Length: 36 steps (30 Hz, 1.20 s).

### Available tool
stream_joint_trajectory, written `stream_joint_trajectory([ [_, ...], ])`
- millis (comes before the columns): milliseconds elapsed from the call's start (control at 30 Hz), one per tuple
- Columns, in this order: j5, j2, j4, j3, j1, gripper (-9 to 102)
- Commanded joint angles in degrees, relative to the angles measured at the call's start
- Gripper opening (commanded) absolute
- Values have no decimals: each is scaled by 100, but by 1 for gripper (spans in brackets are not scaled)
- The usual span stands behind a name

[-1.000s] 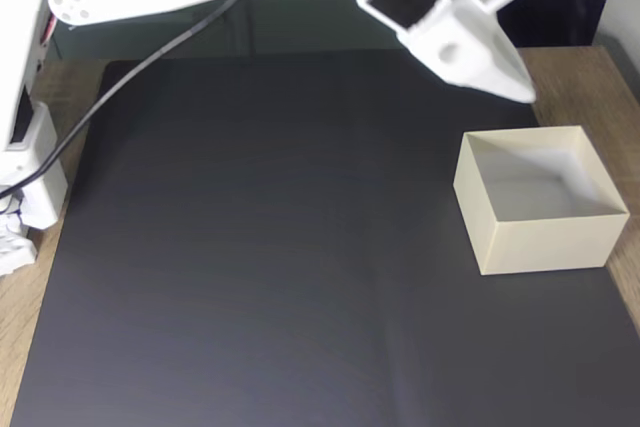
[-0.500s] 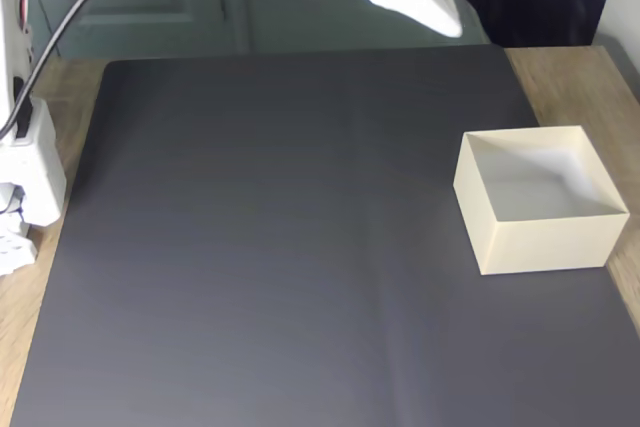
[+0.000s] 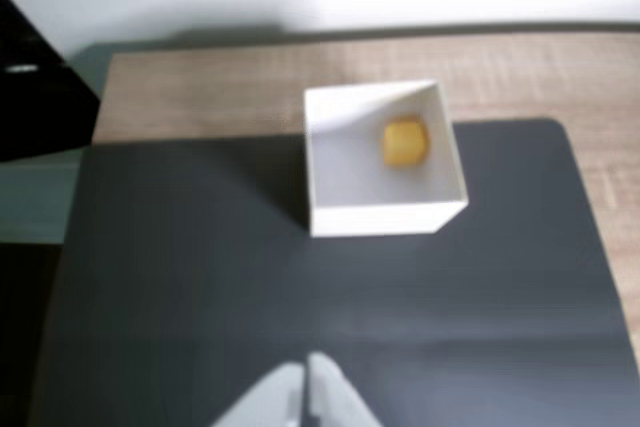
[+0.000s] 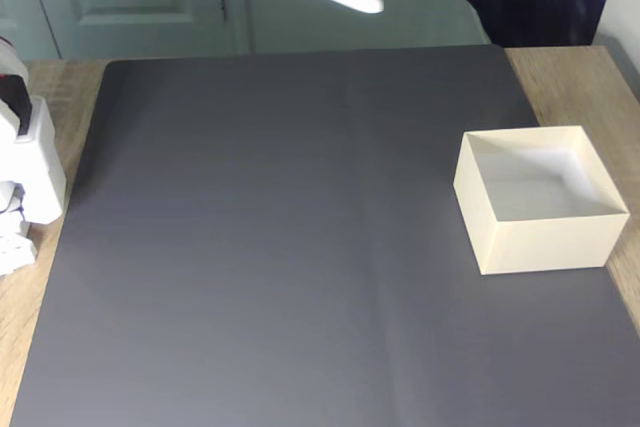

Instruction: Grasp a cube block and put it in the white box.

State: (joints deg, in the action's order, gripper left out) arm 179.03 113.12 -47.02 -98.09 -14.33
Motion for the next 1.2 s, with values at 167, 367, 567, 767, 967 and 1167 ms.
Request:
stream_joint_trajectory([
  [167,-396,2505,703,-2522,35,0],
  [367,-536,3270,686,-3331,-176,0],
  [567,-633,4649,738,-4816,-237,0],
  [767,-554,6231,589,-6152,-334,0],
  [967,-475,7022,290,-6891,-378,0],
  [1167,-413,7471,-18,-7286,-404,0],
])
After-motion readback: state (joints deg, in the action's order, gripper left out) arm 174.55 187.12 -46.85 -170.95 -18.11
